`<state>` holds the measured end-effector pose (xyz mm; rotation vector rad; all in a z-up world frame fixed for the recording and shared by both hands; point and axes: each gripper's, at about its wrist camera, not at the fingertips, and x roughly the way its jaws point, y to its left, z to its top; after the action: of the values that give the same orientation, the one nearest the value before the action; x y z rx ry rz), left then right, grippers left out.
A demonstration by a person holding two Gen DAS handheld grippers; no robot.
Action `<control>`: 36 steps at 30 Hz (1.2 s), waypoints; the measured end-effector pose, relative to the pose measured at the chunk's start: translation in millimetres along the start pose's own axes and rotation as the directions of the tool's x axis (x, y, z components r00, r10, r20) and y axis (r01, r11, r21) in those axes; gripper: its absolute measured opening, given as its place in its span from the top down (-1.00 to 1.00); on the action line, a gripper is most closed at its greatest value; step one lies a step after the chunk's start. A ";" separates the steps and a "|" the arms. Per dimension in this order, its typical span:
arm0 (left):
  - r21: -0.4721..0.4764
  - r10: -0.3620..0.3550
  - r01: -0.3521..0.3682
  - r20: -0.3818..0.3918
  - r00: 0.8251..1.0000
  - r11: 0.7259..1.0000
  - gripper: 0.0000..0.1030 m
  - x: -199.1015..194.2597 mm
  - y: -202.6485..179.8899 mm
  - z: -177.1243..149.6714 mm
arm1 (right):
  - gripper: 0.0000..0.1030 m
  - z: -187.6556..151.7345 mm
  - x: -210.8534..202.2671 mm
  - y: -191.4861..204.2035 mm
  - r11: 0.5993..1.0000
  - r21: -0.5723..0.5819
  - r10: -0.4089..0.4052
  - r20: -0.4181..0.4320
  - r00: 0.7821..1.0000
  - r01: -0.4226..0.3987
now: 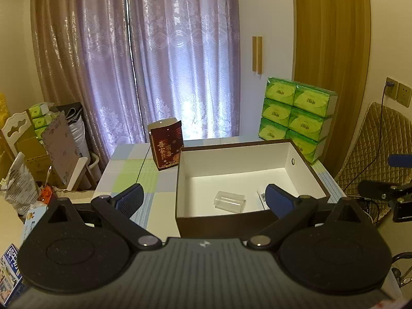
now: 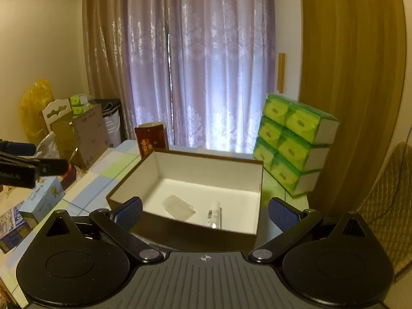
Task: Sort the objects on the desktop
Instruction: 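Withdraw both tools from the box back over the table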
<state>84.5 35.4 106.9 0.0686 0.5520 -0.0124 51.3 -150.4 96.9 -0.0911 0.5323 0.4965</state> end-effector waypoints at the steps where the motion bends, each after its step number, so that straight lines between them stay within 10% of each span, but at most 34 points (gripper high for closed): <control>1: 0.000 0.005 -0.005 0.002 1.000 1.000 -0.93 -4.2 0.4 -1.3 | -0.96 -2.5 -3.4 -0.3 1.000 0.003 -0.001 -0.001 1.000 0.001; 36: 0.071 -0.023 0.040 -0.227 0.974 0.997 -0.93 -12.6 -7.5 -81.9 | -0.96 -89.8 -16.9 -9.6 0.993 0.115 0.025 -0.270 0.962 0.007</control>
<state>30.7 33.4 43.5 0.1358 0.7811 -0.0566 1.5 -185.0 27.8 -0.0465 0.8296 0.4637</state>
